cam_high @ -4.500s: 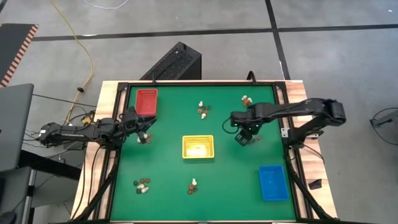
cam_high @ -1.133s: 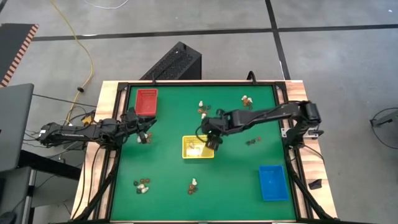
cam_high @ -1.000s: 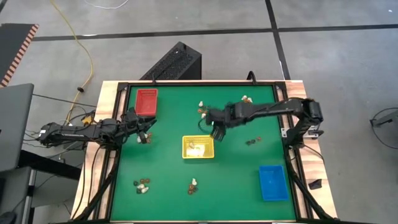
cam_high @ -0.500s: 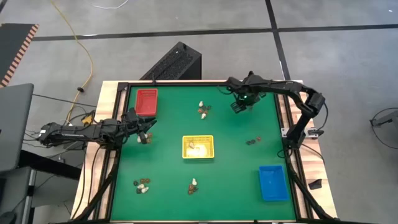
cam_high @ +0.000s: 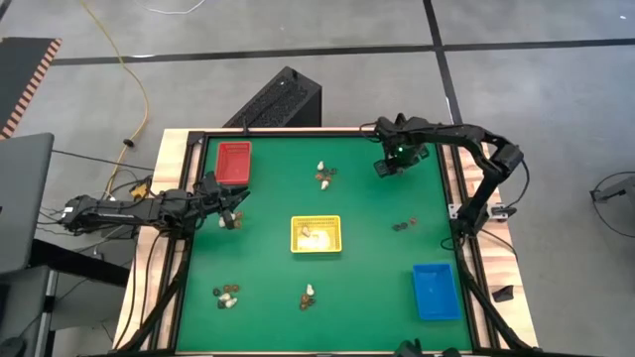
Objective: Sort Halloween decoration
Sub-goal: Put the black skull toy into the blue bin
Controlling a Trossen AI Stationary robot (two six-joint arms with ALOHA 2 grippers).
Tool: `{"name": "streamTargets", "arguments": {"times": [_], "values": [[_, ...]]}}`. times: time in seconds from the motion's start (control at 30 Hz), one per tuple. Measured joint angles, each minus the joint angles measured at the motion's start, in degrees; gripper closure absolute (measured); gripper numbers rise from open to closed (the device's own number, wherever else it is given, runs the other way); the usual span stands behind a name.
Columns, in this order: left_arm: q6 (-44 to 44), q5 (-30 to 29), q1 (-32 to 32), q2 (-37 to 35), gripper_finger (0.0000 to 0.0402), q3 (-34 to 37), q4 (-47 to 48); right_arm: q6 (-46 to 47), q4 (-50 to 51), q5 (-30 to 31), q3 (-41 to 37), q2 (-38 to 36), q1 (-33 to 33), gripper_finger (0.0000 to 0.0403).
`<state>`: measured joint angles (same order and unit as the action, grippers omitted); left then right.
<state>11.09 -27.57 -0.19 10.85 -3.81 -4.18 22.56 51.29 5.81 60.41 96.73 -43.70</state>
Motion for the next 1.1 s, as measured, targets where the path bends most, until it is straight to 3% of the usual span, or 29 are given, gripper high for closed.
{"name": "streamTargets", "arguments": {"times": [0.8, 1.1], "values": [[0.0, 0.0, 0.0, 0.0, 0.0332, 0.0, 0.0, 2.9, -1.1, 0.1, -0.1, 0.1, -0.3, 0.0158], [0.1, 0.0, 0.0, 0.0, 0.0332, 0.0, 0.0, 2.6, -6.9, 0.0, -5.3, 0.0, -0.3, 0.0159]]}}
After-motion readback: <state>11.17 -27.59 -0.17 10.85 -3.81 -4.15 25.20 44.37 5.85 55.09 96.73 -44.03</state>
